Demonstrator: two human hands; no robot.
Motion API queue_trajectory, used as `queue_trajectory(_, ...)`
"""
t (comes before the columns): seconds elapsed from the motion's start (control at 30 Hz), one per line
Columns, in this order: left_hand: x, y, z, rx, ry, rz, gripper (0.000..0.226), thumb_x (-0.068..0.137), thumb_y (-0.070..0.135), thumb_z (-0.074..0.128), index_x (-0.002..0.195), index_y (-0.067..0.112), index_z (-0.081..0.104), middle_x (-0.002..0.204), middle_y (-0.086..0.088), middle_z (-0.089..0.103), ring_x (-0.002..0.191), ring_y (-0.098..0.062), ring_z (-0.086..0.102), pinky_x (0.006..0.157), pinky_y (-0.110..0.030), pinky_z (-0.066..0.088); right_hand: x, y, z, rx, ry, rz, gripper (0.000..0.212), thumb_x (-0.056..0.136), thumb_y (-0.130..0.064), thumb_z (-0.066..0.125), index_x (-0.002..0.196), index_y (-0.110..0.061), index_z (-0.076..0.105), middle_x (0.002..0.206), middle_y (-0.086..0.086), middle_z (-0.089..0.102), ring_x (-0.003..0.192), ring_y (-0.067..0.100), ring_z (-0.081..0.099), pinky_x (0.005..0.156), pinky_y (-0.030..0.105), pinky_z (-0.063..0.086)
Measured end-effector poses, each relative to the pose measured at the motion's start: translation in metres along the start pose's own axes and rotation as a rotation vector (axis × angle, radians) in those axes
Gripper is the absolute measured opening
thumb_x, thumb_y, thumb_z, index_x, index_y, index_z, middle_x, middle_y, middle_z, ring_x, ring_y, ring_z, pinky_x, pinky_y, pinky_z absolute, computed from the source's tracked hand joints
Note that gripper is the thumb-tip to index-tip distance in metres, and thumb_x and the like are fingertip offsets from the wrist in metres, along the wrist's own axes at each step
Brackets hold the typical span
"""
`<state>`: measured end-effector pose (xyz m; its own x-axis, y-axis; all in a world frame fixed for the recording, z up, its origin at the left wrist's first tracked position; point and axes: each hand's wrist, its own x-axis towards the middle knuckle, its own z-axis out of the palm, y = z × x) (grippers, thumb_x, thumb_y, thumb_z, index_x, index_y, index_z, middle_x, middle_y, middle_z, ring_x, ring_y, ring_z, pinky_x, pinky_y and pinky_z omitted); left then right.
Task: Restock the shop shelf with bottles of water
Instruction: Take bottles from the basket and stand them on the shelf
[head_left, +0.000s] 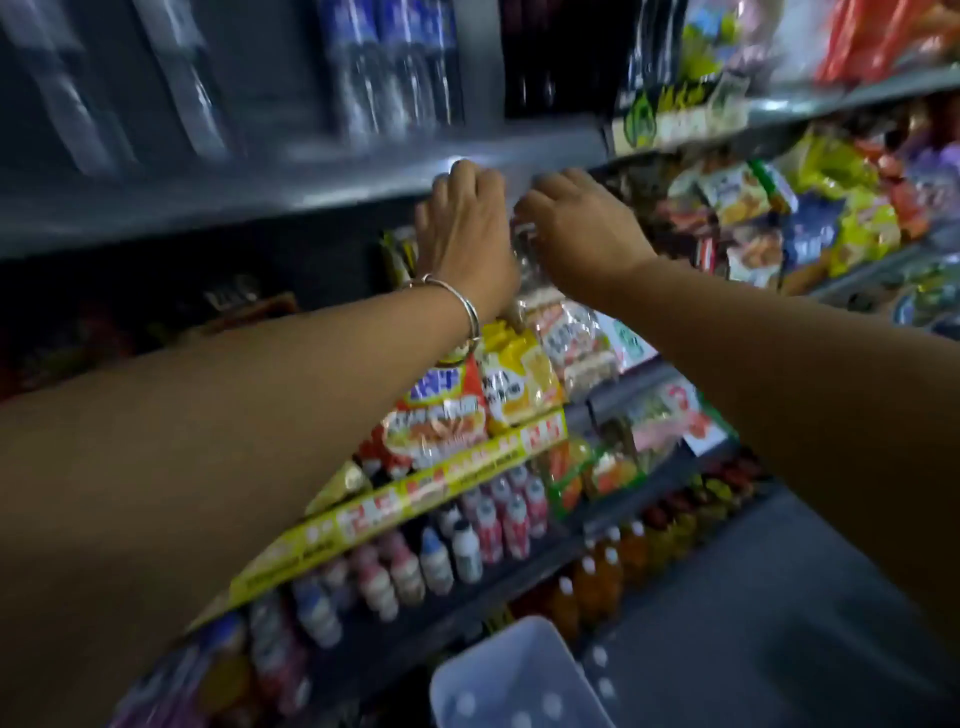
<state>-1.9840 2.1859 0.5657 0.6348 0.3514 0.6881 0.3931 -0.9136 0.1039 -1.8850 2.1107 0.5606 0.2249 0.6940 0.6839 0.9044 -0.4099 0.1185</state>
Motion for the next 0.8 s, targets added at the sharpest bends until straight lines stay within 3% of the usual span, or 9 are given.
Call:
queue_trajectory(0.1, -0.068, 0.002, 0.051, -0.065, -0.121, -0.008, 0.044, 0.077, 0.006, 0.054, 0.119, 0.011, 0.043, 0.129, -0.012, 0.038, 0.121, -0.031, 0.037, 0.094, -0.038, 0.03, -0.067, -0.007, 0.043, 0.061, -0.116, 0.041, 0.034, 0.081, -0.006, 0.054, 0.114, 0.001, 0.058, 0.115, 0.024, 0.052, 0.11, 0.041, 0.047, 0.084, 0.046, 0.039)
queue_trajectory(0.27, -0.183, -0.014, 0.149, -0.152, -0.459, -0.05, 0.041, 0.078, 0.002, 0.053, 0.118, 0.006, 0.045, 0.125, -0.016, 0.038, 0.114, -0.036, 0.04, 0.086, -0.043, 0.036, -0.179, -0.025, 0.141, 0.136, -0.44, 0.05, 0.036, 0.077, -0.003, 0.054, 0.112, 0.0, 0.06, 0.112, 0.024, 0.055, 0.105, 0.041, 0.052, 0.077, 0.048, 0.048)
queue_trajectory(0.37, -0.247, -0.031, 0.213, -0.154, -0.633, -0.079, 0.04, 0.08, 0.001, 0.053, 0.12, 0.005, 0.045, 0.128, -0.017, 0.039, 0.113, -0.038, 0.042, 0.086, -0.042, 0.035, -0.244, -0.04, 0.208, 0.245, -0.598, 0.048, 0.038, 0.077, -0.01, 0.045, 0.109, 0.001, 0.062, 0.109, 0.024, 0.058, 0.097, 0.042, 0.058, 0.07, 0.042, 0.052)
queue_trajectory(0.47, -0.311, -0.047, 0.28, -0.194, -0.833, -0.156, 0.044, 0.085, 0.001, 0.05, 0.128, 0.006, 0.041, 0.135, -0.015, 0.033, 0.116, -0.038, 0.04, 0.092, -0.044, 0.037, -0.315, -0.061, 0.279, 0.271, -0.891, 0.082, 0.042, 0.089, -0.013, 0.049, 0.131, -0.011, 0.046, 0.136, 0.013, 0.044, 0.117, 0.032, 0.049, 0.088, 0.037, 0.044)
queue_trajectory(0.6, -0.383, -0.067, 0.361, -0.265, -1.031, -0.234, 0.047, 0.089, 0.004, 0.052, 0.133, 0.012, 0.037, 0.139, -0.012, 0.03, 0.116, -0.034, 0.041, 0.093, -0.043, 0.038, -0.402, -0.094, 0.367, 0.359, -1.216, 0.163, 0.06, 0.093, -0.023, 0.053, 0.145, -0.012, 0.027, 0.147, 0.011, 0.033, 0.132, 0.027, 0.037, 0.102, 0.035, 0.033)
queue_trajectory(0.8, -0.447, -0.085, 0.441, -0.148, -1.176, -0.252, 0.046, 0.09, 0.009, 0.05, 0.133, 0.015, 0.035, 0.137, -0.009, 0.035, 0.122, -0.032, 0.04, 0.102, -0.042, 0.035, -0.479, -0.12, 0.452, 0.363, -1.395, 0.308, 0.076, 0.092, -0.021, 0.056, 0.149, -0.005, 0.008, 0.146, 0.015, 0.033, 0.131, 0.031, 0.04, 0.107, 0.037, 0.033)
